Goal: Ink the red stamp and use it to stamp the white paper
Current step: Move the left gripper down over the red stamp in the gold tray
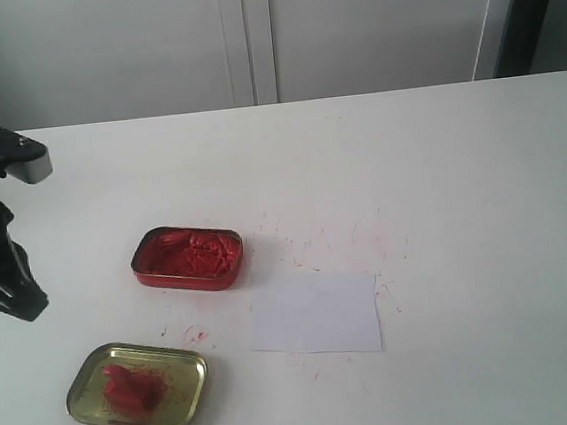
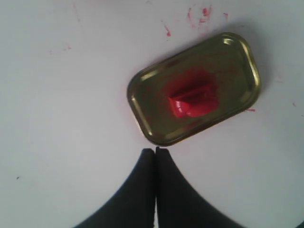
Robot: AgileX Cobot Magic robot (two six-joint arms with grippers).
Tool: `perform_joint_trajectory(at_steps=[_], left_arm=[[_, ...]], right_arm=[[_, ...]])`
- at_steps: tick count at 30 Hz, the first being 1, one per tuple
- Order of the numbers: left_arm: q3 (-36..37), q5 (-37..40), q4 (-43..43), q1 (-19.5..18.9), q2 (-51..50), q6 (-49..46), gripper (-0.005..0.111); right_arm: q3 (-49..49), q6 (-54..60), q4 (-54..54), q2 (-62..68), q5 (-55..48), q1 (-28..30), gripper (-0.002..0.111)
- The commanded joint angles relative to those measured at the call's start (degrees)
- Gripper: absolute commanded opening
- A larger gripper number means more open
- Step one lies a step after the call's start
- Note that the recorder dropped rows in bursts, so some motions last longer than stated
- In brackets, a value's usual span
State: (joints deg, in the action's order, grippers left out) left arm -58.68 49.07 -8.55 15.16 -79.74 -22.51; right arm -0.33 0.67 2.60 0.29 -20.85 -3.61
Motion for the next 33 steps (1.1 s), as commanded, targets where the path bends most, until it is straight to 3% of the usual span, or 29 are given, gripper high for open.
perform_joint_trajectory(at_steps=[1, 12, 17, 22, 25, 33], left_arm=[[-0.8, 2.1, -5.3, 0.4, -2.6, -6.3, 0.0], [-0.8, 2.1, -7.7, 1.9, -6.6, -14.6, 0.0], [-0.8, 1.8, -5.1, 6.8, -8.5, -22.4, 0.0], [-0.8, 0.4, 3.9, 11.2, -8.9, -26.6, 0.0], [-0.8, -2.4, 5.2, 12.7, -8.9, -36.7, 0.0], [-0.8, -0.6, 3.8, 12.9, -8.9, -45.9, 0.0]], right_arm=[[0.3, -0.2, 0.2, -0.3, 0.8, 0.3, 0.0], [0.3, -0.2, 0.2, -0.3, 0.8, 0.3, 0.0], [0.3, -0.2, 0.2, -0.3, 0.8, 0.3, 0.0], [0.3, -0.2, 0.2, -0.3, 0.8, 0.3, 0.0], [0.3, -0.2, 0.2, -0.3, 0.8, 0.3, 0.0], [0.3, -0.2, 0.2, -0.3, 0.8, 0.3, 0.0]])
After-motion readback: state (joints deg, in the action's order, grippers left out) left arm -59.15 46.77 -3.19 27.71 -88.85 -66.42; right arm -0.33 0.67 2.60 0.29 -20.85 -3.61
